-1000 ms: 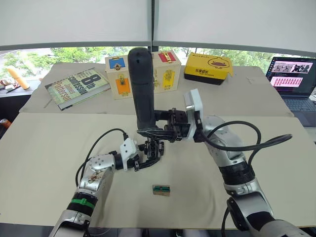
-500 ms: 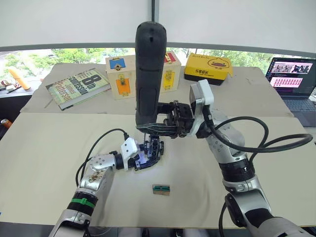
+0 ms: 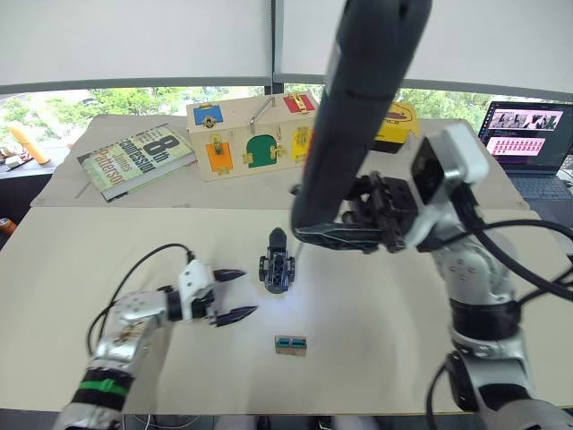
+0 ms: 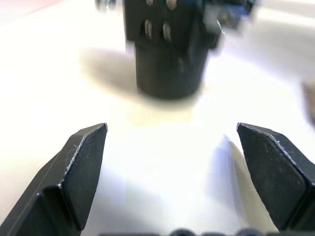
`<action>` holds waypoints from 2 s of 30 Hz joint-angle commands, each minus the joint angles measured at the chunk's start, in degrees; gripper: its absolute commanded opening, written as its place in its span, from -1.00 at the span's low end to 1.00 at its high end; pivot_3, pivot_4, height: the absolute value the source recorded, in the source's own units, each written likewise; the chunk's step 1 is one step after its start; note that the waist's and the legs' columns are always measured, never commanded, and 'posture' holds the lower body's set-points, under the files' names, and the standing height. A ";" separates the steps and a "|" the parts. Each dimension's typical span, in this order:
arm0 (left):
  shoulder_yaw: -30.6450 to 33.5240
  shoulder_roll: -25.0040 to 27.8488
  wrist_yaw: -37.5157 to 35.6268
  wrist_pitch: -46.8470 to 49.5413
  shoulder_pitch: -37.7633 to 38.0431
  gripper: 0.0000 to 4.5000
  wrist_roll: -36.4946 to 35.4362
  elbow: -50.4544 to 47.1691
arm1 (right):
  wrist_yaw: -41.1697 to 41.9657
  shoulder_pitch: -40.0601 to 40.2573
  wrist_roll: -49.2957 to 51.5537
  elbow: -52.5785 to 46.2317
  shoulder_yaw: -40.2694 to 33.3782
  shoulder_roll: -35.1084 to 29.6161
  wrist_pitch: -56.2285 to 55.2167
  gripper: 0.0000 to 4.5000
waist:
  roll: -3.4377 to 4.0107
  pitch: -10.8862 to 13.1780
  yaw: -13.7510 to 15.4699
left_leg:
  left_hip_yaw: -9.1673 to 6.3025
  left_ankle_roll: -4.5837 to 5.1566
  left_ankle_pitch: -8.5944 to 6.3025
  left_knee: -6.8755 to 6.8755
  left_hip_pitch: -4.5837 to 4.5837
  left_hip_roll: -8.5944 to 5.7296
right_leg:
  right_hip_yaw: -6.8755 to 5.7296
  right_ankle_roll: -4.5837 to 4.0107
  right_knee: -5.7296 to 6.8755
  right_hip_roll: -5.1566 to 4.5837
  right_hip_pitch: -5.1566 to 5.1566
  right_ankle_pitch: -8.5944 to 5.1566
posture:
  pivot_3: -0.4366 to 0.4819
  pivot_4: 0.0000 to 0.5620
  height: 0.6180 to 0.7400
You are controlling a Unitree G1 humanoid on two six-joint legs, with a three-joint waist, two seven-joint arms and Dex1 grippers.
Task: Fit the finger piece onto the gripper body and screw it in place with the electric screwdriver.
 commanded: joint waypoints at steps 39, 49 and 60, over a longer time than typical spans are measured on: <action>-18.17 -5.90 5.77 1.36 7.09 0.98 10.95 -17.87 | 3.55 14.82 -11.04 -3.62 16.02 7.48 -13.08 -0.14 | 0.06 0.15 0.94 | 0.13 -0.01 0.02 0.34 -0.11 -0.07 | 0.23 -0.07 0.15 0.06 -0.24 0.01 | -0.05 -0.47 1.00; -17.93 -5.24 6.26 1.60 6.74 0.98 10.77 -16.25 | 3.98 15.68 -12.89 -2.38 16.97 8.16 -14.40 -0.14 | 0.09 0.14 1.54 | 0.02 0.06 -0.02 0.36 0.25 -0.05 | 0.20 -0.07 0.13 -0.04 0.19 0.00 | -0.05 -0.47 1.00; -17.73 -5.51 6.63 2.50 6.38 0.98 10.28 -15.76 | 3.96 15.49 -13.44 -2.05 16.23 7.34 -14.55 -0.14 | 0.09 0.14 1.57 | 0.01 0.06 -0.02 0.39 0.26 -0.05 | 0.19 -0.08 0.15 -0.05 0.20 0.01 | -0.05 -0.47 1.00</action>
